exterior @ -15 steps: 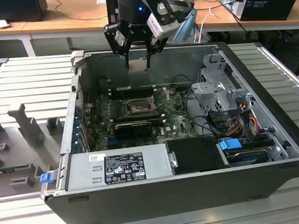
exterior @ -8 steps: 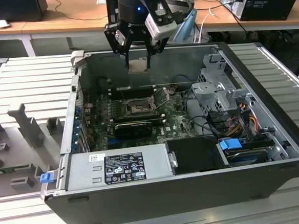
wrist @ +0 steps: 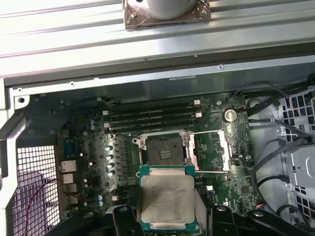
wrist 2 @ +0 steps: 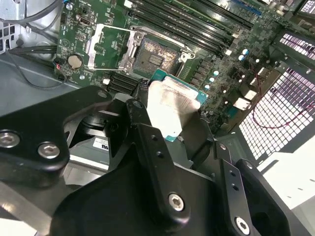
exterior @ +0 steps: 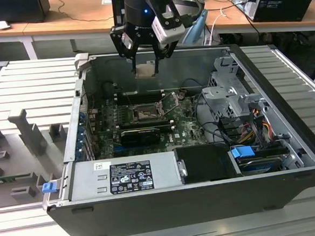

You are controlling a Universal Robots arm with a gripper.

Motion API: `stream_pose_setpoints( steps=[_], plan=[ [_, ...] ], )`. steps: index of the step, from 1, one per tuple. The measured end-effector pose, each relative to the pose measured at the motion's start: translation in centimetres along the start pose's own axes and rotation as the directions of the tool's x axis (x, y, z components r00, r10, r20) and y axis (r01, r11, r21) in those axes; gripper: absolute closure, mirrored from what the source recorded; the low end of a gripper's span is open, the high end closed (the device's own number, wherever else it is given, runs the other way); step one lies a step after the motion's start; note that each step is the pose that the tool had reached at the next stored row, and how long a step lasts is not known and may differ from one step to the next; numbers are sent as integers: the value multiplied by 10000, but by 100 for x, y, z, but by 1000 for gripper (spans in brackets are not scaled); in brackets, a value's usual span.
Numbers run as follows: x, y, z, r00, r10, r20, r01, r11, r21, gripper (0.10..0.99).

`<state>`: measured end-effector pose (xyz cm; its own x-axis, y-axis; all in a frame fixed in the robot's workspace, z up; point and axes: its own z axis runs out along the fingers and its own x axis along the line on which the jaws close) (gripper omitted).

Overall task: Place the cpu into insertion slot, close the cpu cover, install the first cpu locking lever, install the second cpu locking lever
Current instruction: 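Place the cpu into insertion slot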

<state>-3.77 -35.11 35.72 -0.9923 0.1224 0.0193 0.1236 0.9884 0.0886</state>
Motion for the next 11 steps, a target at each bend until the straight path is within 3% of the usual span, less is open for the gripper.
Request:
stream_pose_setpoints(
  steps=[11],
  plan=[
    [0, 0, 2, 9997, 250, 23, -249, 9997, -5, 561]
  ],
)
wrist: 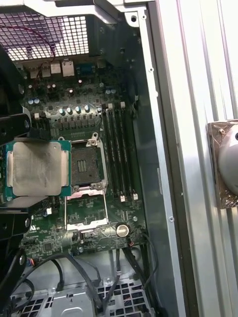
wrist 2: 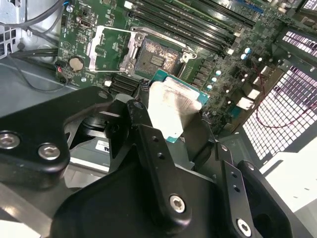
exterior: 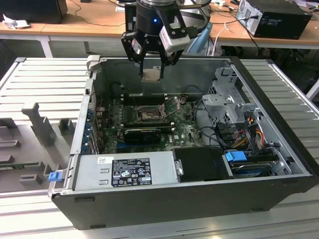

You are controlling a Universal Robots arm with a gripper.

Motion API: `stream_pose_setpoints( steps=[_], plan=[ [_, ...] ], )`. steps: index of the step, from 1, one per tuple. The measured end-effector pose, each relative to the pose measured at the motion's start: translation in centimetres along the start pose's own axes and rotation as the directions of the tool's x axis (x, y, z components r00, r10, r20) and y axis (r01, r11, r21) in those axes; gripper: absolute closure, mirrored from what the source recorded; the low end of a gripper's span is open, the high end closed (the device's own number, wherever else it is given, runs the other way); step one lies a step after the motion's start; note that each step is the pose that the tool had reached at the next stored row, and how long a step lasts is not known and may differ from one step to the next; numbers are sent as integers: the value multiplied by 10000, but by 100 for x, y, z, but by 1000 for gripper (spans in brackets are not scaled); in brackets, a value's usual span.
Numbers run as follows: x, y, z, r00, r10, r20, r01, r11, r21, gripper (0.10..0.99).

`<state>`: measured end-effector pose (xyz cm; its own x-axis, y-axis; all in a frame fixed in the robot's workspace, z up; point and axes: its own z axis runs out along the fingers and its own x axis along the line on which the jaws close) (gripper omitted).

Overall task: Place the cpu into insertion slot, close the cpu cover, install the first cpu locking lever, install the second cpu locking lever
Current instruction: 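Place the cpu into insertion slot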

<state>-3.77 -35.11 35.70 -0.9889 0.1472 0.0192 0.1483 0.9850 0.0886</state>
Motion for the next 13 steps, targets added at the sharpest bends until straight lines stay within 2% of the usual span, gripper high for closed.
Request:
stream_pose_setpoints(
  steps=[7, 13],
  plan=[
    [-1, 0, 1, 9992, 406, 36, -406, 9992, -5, 561],
    [-1, 0, 2, 9958, 909, 80, -909, 9959, -16, 561]
  ],
)
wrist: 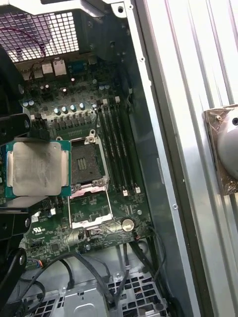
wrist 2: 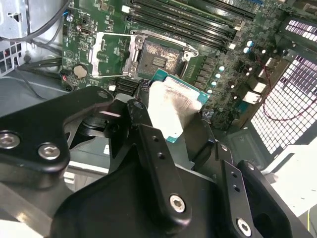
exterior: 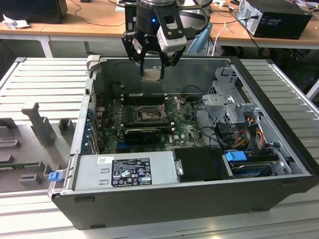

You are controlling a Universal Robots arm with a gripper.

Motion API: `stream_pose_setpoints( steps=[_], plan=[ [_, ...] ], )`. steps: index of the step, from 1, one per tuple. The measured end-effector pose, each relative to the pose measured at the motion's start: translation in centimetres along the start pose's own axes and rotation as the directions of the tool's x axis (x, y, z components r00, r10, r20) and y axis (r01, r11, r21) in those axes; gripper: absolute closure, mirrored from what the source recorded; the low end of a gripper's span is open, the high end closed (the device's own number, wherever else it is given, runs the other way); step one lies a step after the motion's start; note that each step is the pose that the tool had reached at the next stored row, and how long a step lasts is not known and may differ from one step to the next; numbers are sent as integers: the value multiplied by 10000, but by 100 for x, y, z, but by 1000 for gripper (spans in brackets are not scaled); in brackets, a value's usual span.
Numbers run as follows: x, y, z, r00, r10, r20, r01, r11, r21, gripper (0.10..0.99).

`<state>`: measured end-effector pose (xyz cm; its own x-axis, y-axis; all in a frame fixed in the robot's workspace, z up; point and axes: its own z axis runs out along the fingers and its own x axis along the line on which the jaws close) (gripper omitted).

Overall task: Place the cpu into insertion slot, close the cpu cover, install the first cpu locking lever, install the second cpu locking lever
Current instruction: 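Place the cpu into insertion slot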

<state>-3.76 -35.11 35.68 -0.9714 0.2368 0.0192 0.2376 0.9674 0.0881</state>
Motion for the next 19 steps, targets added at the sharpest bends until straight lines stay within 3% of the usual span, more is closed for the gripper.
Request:
stream_pose_setpoints(
  steps=[7, 15, 17, 19],
  plan=[
    [0, 0, 2, 9969, 787, 69, -787, 9969, -18, 561],
    [0, 0, 3, 9912, 1322, 115, -1322, 9912, -34, 561],
    [0, -1, 3, 9883, 1522, 133, -1522, 9883, -40, 561],
    [0, -1, 5, 9789, 2035, 177, -2034, 9791, -57, 561]
  ],
)
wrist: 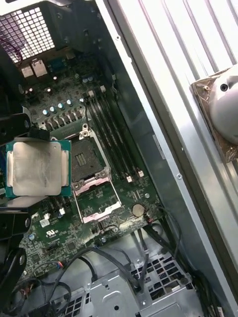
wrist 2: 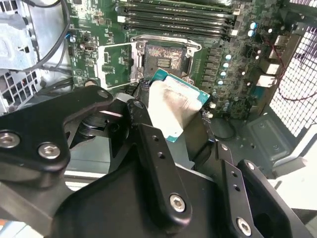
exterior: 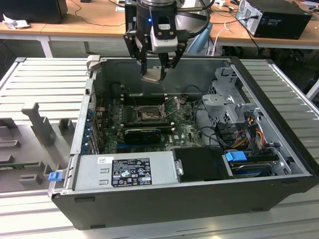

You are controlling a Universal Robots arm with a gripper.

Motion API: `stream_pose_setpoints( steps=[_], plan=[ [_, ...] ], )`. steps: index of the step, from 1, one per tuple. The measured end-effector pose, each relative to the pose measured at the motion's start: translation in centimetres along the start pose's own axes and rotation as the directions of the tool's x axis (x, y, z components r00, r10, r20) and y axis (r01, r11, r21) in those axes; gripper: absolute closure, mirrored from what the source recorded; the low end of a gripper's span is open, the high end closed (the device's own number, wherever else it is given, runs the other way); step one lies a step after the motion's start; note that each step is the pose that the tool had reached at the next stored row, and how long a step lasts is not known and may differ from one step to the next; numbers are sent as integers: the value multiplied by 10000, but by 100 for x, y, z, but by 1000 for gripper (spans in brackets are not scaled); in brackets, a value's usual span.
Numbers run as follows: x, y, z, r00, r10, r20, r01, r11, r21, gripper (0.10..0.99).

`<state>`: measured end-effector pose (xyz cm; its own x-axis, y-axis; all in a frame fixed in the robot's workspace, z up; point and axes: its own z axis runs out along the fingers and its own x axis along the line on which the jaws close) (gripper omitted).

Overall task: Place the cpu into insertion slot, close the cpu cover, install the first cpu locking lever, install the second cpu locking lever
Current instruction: 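Place the cpu into insertion slot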

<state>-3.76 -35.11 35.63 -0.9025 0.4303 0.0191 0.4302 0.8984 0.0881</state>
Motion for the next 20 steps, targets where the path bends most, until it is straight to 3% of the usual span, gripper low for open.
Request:
stream_pose_setpoints(
  steps=[9, 17, 20],
  plan=[
    [0, 0, 6, 9948, 1015, 89, -1014, 9948, -24, 561],
    [-1, 0, 9, 9861, 1658, 144, -1657, 9862, -45, 561],
    [-2, 0, 10, 9792, 2020, 175, -2019, 9794, -58, 561]
  ],
)
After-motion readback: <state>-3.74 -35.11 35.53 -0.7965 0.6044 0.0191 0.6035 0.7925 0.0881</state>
